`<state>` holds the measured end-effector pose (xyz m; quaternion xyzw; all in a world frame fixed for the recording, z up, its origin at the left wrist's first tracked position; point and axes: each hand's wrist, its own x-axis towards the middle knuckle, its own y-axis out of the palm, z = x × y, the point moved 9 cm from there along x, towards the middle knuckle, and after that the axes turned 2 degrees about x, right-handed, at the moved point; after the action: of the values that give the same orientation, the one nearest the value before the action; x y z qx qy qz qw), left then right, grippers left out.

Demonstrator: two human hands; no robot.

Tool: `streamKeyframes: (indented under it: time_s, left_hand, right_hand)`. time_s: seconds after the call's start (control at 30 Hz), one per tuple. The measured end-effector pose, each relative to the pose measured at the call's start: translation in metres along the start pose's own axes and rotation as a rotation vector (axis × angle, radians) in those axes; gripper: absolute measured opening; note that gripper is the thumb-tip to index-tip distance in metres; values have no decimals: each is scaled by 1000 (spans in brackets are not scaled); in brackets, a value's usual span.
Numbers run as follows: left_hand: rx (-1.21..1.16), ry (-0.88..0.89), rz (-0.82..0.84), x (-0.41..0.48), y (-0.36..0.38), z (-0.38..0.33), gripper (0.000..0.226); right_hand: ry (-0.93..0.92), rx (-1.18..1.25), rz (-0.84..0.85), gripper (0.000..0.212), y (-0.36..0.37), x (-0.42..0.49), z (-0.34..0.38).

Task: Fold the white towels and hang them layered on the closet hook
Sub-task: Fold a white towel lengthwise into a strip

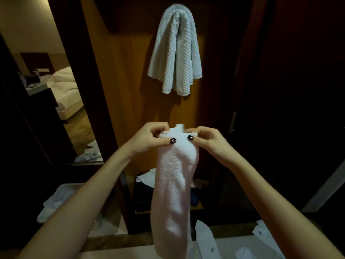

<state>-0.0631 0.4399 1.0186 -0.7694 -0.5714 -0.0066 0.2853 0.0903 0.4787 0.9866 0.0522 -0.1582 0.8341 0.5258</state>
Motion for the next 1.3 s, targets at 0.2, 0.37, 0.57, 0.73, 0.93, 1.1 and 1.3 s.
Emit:
streamKeyframes:
  time_s: [0.2,0.37,0.57,0.73,0.93,1.1,1.3]
  left_hand:
    - [7,8,-14,-4,-17,-14,26]
    - [126,-22,-44,-9,-43,-15,26]
    - [416,64,-168,-12,-71,-21,26]
    - [240,101,-510,-16,-95,-22,31]
    - [-156,132,-399,-16,-53,4,93]
    - [-338,-126,-420,-3,-31,42,54]
    - [-518,79,-456,22,-24,6,30]
  right_hand:
    - [-57,36,76,12,17,14,18]
    - [-110,36,72,11,27,23,32]
    - [-194,-104,-22,9,29,35,53]
    - [-311,-38,-232,19,17,43,71]
    - [-266,31,-261,9,3,59,87]
    - [-263,212,-268,8,-16,59,106]
    - [-216,133,-455,23,-50,66,104]
